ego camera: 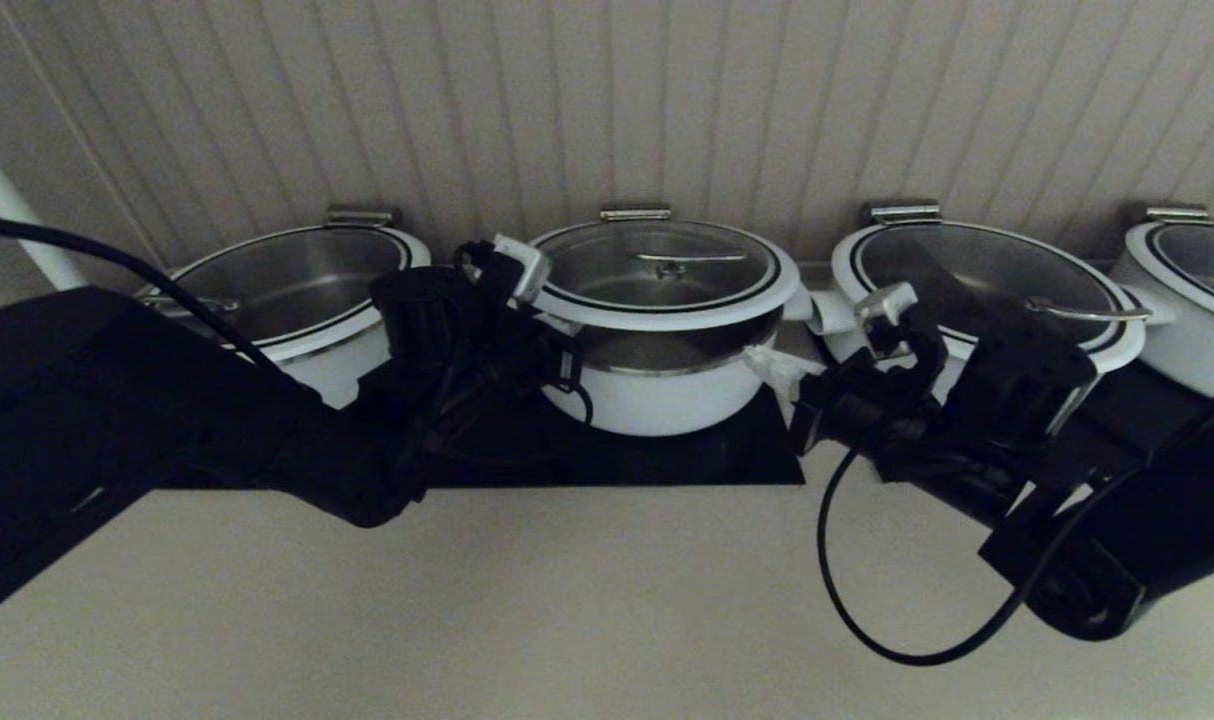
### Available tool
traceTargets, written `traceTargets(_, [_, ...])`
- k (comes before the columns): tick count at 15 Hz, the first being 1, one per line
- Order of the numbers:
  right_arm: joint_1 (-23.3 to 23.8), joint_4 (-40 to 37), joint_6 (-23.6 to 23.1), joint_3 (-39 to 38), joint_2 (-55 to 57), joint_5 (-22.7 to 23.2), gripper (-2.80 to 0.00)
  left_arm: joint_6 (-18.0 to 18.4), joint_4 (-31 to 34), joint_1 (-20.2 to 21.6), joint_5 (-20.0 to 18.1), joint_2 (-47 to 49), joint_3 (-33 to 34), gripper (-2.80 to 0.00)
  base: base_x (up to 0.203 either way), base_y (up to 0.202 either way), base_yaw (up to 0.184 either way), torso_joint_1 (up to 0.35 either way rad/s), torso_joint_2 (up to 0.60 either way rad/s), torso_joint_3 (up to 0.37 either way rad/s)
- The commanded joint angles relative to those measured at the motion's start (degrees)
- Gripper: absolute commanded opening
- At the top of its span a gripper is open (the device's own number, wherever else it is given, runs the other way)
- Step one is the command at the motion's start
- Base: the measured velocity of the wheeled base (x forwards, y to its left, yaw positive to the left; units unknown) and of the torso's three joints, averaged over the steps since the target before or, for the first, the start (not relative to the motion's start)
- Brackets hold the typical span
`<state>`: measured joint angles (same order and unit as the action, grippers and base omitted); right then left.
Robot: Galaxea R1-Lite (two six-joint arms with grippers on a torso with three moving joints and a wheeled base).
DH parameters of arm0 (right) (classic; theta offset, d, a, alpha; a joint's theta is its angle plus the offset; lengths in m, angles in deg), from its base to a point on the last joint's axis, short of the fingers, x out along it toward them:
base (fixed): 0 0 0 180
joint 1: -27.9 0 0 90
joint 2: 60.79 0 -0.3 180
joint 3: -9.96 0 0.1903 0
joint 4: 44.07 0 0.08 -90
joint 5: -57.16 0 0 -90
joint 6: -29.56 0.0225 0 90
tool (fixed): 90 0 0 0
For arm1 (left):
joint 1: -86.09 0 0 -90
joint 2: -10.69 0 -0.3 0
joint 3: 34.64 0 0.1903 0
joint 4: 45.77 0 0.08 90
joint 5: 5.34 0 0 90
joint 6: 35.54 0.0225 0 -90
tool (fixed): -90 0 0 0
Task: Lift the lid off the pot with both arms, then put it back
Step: Open the pot lid completely
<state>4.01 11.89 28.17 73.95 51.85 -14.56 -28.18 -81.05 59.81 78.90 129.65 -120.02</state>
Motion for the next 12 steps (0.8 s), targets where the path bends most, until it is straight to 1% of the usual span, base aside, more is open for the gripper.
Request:
traceTargets(1, [0.24, 0.42, -0.09, 1.6, 2.08, -0.07, -2.8, 0.03, -0.33, 0.0, -0.04, 0.3, -0.04, -2.8, 0.0, 0.0, 0.0, 0.0, 0.0, 0.0])
traceTargets(7, [2.63, 0.26, -0.35, 8.27, 6.35, -0.18, -2.8, -0.06, -0.33, 0.0, -0.04, 0.57, -0.13, -2.8, 0.0, 0.0, 0.0, 0.0, 0.0, 0.0])
traceTargets(12, [3.49, 0.27, -0.29, 13.8, 9.76, -0.1, -2.8, -0.14, -0.33, 0.0, -0.04, 1.09, -0.3, -2.8, 0.0, 0.0, 0.0, 0.0, 0.0, 0.0])
